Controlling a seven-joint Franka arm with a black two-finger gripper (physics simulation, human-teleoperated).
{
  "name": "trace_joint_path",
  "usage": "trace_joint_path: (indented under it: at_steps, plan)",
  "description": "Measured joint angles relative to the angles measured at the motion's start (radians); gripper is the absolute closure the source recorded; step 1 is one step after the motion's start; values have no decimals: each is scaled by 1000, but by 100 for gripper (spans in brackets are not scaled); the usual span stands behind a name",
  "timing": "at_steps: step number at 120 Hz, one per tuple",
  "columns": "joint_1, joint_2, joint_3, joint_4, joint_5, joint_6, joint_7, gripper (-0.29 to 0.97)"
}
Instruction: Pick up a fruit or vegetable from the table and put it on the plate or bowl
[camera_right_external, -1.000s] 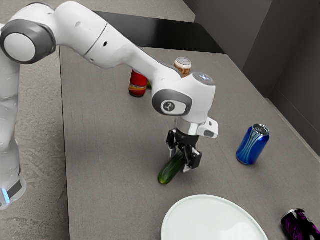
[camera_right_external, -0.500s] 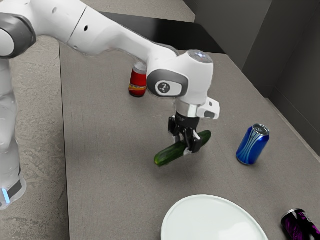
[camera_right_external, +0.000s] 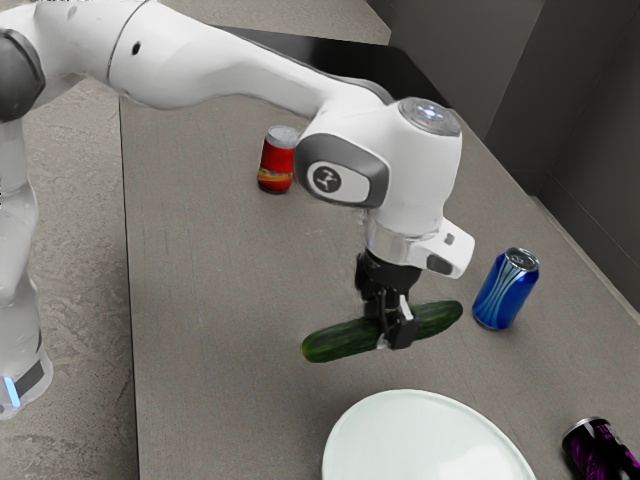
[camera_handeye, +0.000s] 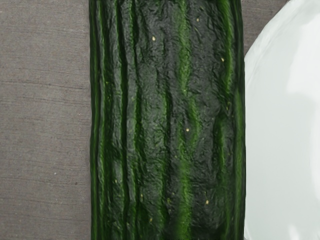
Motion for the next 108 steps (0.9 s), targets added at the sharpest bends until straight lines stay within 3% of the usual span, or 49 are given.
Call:
trace_joint_path:
  at_steps: [34, 51, 90, 108]
  plan:
    - [-109, 217, 21, 261, 84, -105, 0, 51]
    - [-188, 284, 34, 355, 122, -147, 1, 51]
    - [-238, 380, 35, 466, 175, -206, 4, 52]
    - [-250, 369, 36, 469, 189, -218, 6, 19]
